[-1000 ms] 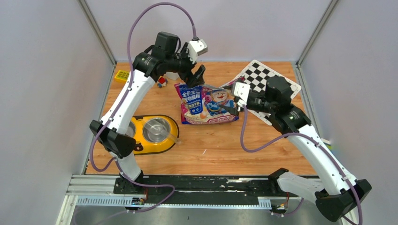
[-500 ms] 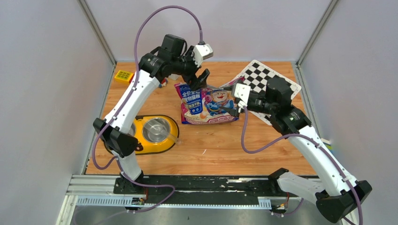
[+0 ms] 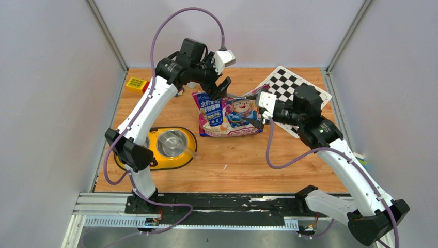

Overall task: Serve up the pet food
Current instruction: Open the pet food bag at the center of the board.

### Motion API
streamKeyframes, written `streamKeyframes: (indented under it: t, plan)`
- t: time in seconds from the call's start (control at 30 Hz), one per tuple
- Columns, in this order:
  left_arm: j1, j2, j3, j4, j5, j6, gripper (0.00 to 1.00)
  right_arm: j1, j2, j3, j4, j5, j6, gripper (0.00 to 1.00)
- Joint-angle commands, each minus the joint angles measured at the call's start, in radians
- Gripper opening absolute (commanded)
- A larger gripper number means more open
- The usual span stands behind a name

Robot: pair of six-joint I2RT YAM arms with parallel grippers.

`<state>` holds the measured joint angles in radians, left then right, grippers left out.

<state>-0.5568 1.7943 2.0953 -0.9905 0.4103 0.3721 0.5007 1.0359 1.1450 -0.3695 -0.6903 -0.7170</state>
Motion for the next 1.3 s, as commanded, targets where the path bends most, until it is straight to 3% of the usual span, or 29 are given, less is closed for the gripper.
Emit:
streamKeyframes:
  t: [0.0, 1.27]
  plan:
    - [-0.007, 0.01, 0.057, -0.02, -0.011, 0.033, 1.0, -0.005, -0.016, 0.002, 0.011, -0.024, -0.002, 0.67]
    - [-0.015, 0.098, 0.189, -0.076, -0.017, 0.037, 0.98, -0.011, -0.019, -0.002, 0.005, -0.029, -0.009, 0.67]
